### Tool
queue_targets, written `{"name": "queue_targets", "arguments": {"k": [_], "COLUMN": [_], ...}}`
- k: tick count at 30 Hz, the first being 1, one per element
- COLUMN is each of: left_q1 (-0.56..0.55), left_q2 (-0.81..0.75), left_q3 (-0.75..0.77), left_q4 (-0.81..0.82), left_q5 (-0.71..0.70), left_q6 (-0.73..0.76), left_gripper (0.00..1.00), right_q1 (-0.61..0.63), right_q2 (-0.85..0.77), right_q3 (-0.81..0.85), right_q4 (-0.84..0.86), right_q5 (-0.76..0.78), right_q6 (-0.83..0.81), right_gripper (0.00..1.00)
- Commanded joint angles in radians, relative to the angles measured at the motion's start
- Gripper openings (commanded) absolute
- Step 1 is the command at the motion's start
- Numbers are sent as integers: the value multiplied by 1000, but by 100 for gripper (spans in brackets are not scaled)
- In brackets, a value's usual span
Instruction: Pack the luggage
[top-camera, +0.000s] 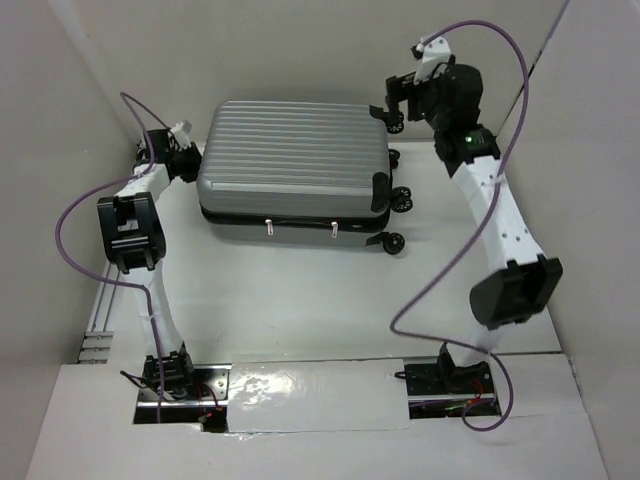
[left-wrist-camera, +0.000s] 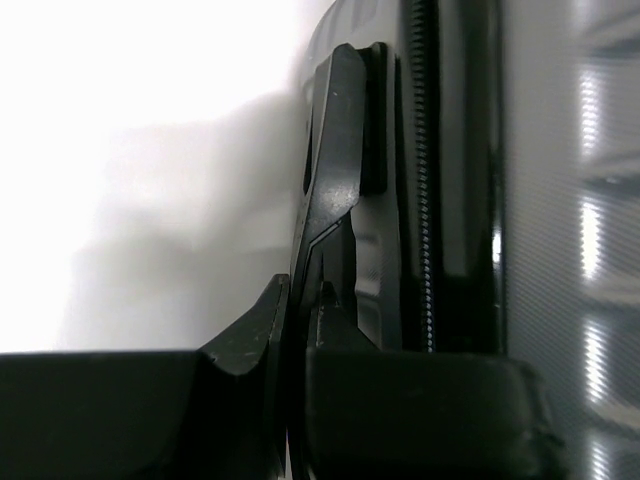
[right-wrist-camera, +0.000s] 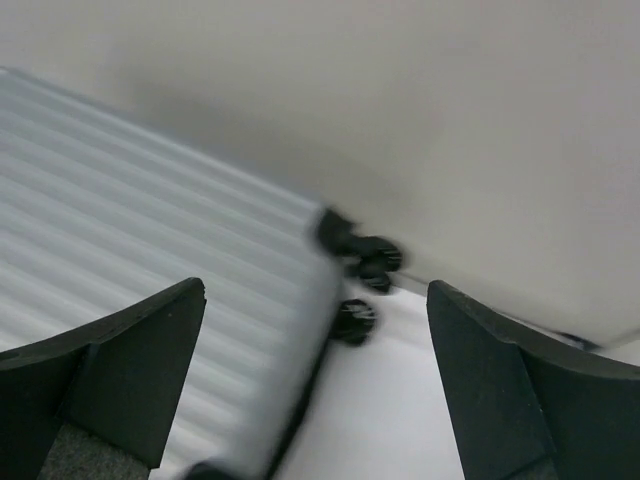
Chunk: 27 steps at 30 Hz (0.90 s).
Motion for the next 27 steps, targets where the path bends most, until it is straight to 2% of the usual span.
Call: {"name": "queue_targets", "arguments": {"k": [1, 2, 3, 4, 8, 11, 14, 16, 19, 21, 24, 27], "left_q1": [21, 21, 21, 12, -29, -61, -86, -95, -106, -106, -106, -106], "left_q2": [-85, -101, -113, -124, -175, -216, -261, -288, -302, -313, -313, -313], "left_q3": [-126, -169, -181, -191, -244, -298, -385, -416, -465, -494, -494, -494], "left_q4": [-76, -76, -76, -103, -148, -169, -170, -170, -160, -136, -136, -136], "left_q5": [-126, -142, -156, -165, -249, -295, -321, -340, -352, -361, -361, -361], "left_q6": [-120, -131, -131, -131, -122, -131, -131, -131, -131, -131, -131, -121], "left_gripper": [0, 0, 0, 0, 0, 0, 0, 0, 0, 0, 0, 0], "right_q1": [156, 217, 245, 271, 386, 470, 565, 598, 642, 664, 664, 653], "right_q2": [-130, -161, -187, -210, -299, -324, -371, -381, -404, -393, -360, -283], "right_q3": [-185, -287, -288, -366, -503, -580, -650, -719, -784, -810, -810, -767], "right_q4": [-45, -19, -6, -6, -26, -100, -135, -98, -58, -49, -49, -125], "right_q5": [111, 149, 150, 139, 120, 258, 387, 436, 570, 673, 720, 780], "right_q6": [154, 183, 206, 223, 301, 364, 448, 505, 634, 693, 703, 689], "right_gripper": [98, 98, 98, 98, 97, 97, 90, 87, 72, 66, 63, 63]}}
